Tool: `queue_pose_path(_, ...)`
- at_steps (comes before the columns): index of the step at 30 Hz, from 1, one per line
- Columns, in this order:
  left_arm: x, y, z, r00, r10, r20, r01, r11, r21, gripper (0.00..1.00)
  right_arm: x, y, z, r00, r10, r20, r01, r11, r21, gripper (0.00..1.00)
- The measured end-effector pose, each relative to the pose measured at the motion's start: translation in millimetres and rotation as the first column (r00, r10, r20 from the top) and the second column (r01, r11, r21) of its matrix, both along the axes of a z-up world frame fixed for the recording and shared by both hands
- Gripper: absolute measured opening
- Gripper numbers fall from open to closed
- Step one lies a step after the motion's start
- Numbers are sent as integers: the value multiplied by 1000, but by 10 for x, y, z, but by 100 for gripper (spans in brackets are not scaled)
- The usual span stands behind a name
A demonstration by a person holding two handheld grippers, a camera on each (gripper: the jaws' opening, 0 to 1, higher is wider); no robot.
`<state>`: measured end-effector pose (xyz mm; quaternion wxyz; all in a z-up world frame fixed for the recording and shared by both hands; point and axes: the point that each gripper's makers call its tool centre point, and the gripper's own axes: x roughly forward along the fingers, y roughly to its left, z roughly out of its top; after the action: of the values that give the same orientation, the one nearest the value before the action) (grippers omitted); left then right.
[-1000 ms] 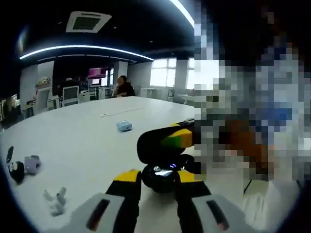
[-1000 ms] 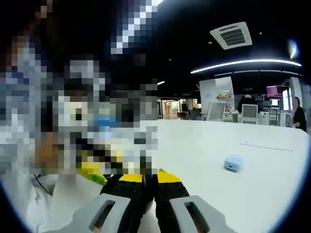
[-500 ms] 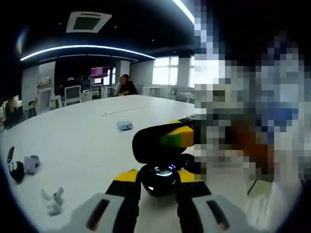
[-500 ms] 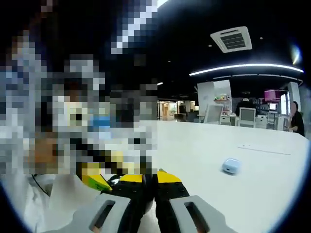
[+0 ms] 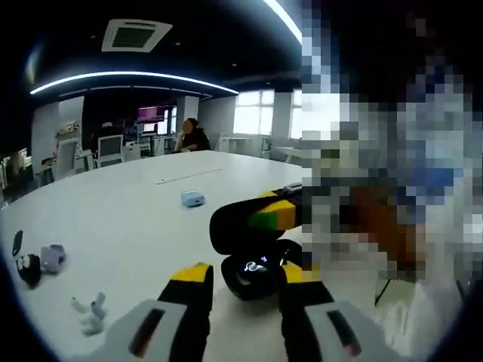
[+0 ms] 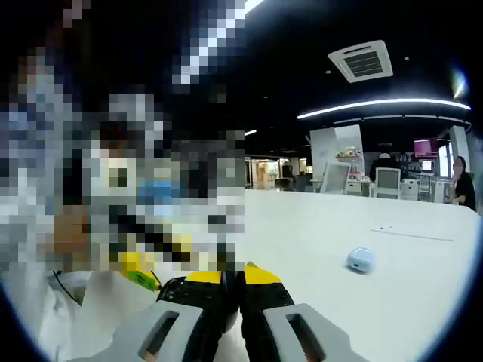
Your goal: Pick up the earbuds from the table and place the earbuds into the earbud case
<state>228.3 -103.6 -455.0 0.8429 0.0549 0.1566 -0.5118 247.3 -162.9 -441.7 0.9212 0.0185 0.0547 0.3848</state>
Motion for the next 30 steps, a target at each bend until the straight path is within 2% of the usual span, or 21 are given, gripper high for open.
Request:
queue_pose_path(4,29,140,117,1000,-19,21,20,999,-34,36,-54,21,55,998,59,0,-59,997,43,6)
queue_pose_path(7,10,235,196,998,-55,9,56,996,-65,37,-84,21,94,996,88,2,-87,994,69,6)
queue_pose_path(8,11,278,214,998,-62,8,62,996,-65,37,-98,26,103,995,100,4,-100,992,73,6)
queue_pose_path(11,0,431,255,993,-102,54,103,994,-21,40,-156,63,107,989,145,9,-146,987,65,6)
queue_pose_path(13,-46,530,257,986,-154,69,153,988,14,41,-189,84,100,985,172,13,-172,983,56,6)
queue_pose_path(18,7,803,324,985,-162,59,163,987,-12,41,-226,110,69,977,213,16,-213,976,47,6)
queue_pose_path(20,84,944,345,988,-138,71,140,990,-22,41,-237,106,66,974,225,17,-225,973,52,6)
queue_pose_path(24,196,1138,348,989,-110,96,114,993,-29,39,-270,104,65,967,253,27,-254,966,53,6)
queue_pose_path(28,276,1252,256,993,-96,76,100,994,-51,39,-289,105,51,961,273,31,-275,960,60,6)
queue_pose_path(30,248,1292,129,992,-117,51,119,992,-37,39,-292,114,34,961,276,23,-277,959,62,6)
